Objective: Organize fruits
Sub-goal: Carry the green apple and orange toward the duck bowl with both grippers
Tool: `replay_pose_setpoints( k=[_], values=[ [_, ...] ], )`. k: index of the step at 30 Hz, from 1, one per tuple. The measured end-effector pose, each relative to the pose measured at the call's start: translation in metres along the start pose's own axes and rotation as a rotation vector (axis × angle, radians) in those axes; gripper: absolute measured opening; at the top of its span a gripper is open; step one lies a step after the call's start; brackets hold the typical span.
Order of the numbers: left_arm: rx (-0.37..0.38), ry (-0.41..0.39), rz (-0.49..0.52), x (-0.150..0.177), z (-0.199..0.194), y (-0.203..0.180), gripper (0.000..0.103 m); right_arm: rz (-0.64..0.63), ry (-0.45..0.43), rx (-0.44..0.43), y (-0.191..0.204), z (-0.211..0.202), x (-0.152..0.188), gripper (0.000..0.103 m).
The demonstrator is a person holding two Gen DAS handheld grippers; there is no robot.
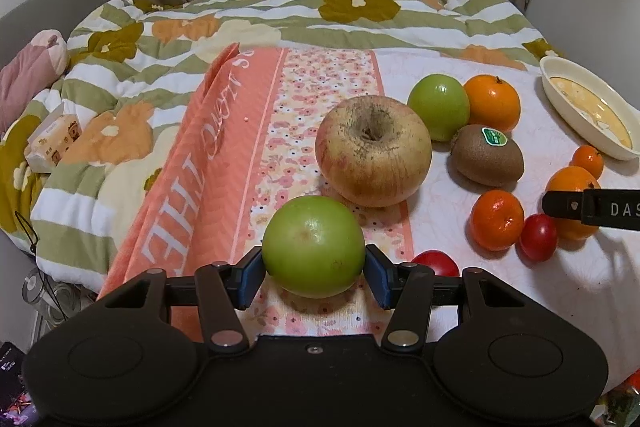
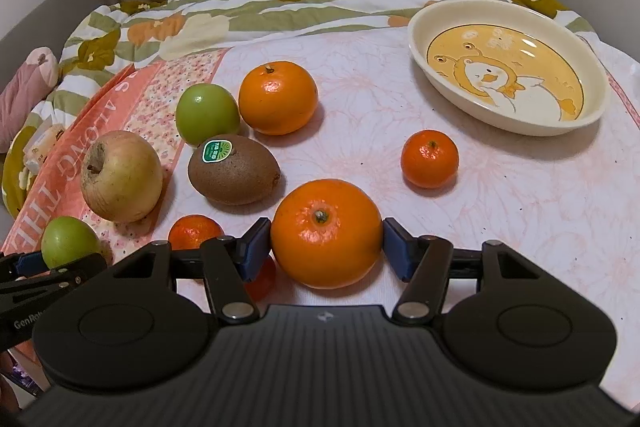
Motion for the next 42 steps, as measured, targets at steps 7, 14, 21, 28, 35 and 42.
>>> replay_pose_setpoints(
  k=[7,14,21,28,35,42],
  values=[
    [0.001,-0.026,0.008,-0.006,-0.01,-0.001,0.057,0.005,-0.011,0.004,-0.005,-0.009,-0.003,0.075],
    [0.043,-0.049,0.011,-0.016,-0.027,-0.012,0.057,-0.011,-0.047,0.015,-0.007,-0.035,-0.015,0.075],
    [0.091,-0.094,0.052,-0.034,-0.05,-0.036,0.057,0.017,-0.098,0.038,-0.025,-0.068,-0.033,0.075],
    [0.124,-0.135,0.075,-0.056,-0.063,-0.07,0.057,0.031,-0.132,0.068,-0.062,-0.096,-0.052,0.075],
    [0.152,-0.18,0.086,-0.091,-0.073,-0.115,0.057,0.024,-0.146,0.084,-0.113,-0.103,-0.08,0.075],
    [0.187,-0.2,0.104,-0.132,-0.059,-0.162,0.057,0.035,-0.131,0.047,-0.168,-0.089,-0.121,0.075]
  ],
)
Point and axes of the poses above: each gripper's, at about its wrist camera, not at the fingertips, and z roughly the way its jaws point, y to its left, x to its underside, the point moved 3 cm from there along z, roughly the way its jaws point, and after that the axes turned 11 degrees about -y, right-handed, at the moved point
